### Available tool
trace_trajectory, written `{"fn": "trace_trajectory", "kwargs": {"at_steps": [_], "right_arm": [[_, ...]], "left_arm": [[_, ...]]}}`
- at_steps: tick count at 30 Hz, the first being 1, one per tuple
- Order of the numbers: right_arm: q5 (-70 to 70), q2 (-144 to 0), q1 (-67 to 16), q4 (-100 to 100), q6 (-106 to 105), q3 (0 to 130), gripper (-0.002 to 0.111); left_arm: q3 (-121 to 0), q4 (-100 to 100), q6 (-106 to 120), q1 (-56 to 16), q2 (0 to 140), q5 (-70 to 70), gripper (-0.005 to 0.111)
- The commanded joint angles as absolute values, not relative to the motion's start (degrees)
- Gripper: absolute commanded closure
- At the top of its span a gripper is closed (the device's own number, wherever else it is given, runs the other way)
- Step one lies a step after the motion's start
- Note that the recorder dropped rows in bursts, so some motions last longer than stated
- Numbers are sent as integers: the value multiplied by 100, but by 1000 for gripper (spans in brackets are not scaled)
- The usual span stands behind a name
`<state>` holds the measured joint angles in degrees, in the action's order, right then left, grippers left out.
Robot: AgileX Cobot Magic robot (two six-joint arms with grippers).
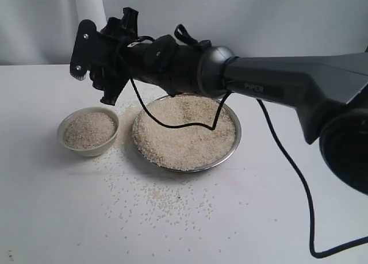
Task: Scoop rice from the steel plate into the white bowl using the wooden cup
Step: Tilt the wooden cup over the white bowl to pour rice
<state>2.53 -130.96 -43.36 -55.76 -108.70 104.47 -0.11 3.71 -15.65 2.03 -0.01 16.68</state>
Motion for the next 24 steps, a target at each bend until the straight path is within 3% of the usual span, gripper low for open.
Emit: {"fn": "trace_trajectory", "kwargs": {"at_steps": [1,8,24], "right_arm": [[586,-13419,-4484,-5565,-11336,10475,108],[996,-13621,-4670,-5565,-12296,10475,108],[1421,-13637,-4685,-5440,-12278,10475,108]], "left_arm": [[0,349,-1578,174,0,1636,107],[0,349,-1578,174,0,1636,107],[0,349,-1578,174,0,1636,107]]}}
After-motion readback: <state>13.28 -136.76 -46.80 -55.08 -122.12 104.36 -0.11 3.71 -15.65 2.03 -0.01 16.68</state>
